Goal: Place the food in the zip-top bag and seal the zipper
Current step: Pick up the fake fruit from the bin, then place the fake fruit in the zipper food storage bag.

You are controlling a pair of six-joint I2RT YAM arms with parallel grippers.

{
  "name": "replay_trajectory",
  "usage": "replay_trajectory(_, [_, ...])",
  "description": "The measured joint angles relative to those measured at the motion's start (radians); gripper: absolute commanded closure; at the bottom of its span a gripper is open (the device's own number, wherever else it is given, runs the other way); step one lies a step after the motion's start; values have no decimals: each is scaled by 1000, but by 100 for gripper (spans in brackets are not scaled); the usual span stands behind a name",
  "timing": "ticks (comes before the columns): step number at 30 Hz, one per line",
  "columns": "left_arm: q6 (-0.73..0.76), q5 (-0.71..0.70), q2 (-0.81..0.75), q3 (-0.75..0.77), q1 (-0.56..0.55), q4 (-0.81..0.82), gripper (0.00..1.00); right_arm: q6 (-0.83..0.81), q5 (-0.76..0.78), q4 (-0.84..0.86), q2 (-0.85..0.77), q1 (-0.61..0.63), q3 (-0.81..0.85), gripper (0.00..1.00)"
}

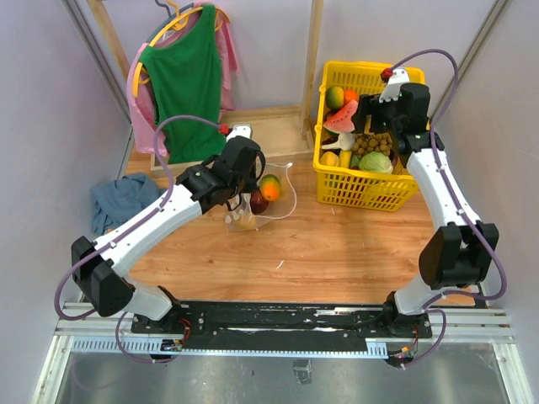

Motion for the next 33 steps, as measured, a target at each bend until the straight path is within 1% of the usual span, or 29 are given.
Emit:
replay_trajectory(4, [-3, 11, 0, -8, 0, 8, 100, 33, -11, -11, -79, 32, -68, 55])
replay_trajectory(9, [-14, 22, 0, -8, 0, 15, 100, 73, -31, -6, -203, 138, -164, 54])
replay_trajectory(17, [-43, 38, 0, -8, 0, 16, 100, 187, -113, 113, -393, 267, -300, 55])
replay_trajectory(21, [-59, 42, 0, -8, 0, 16, 100, 229, -154, 177, -438, 345, -358, 54])
replay_trajectory(26, [-76, 50, 0, -8, 0, 18, 100, 252, -198, 259, -477, 490, -447, 53])
replay_trajectory(30, [-88, 59, -5, -16, 0, 29, 100, 264, -220, 336, -488, 569, -516, 49])
replay_trajectory(33, [-94, 67, -13, -23, 0, 34, 100, 268, -219, 374, -477, 600, -554, 43])
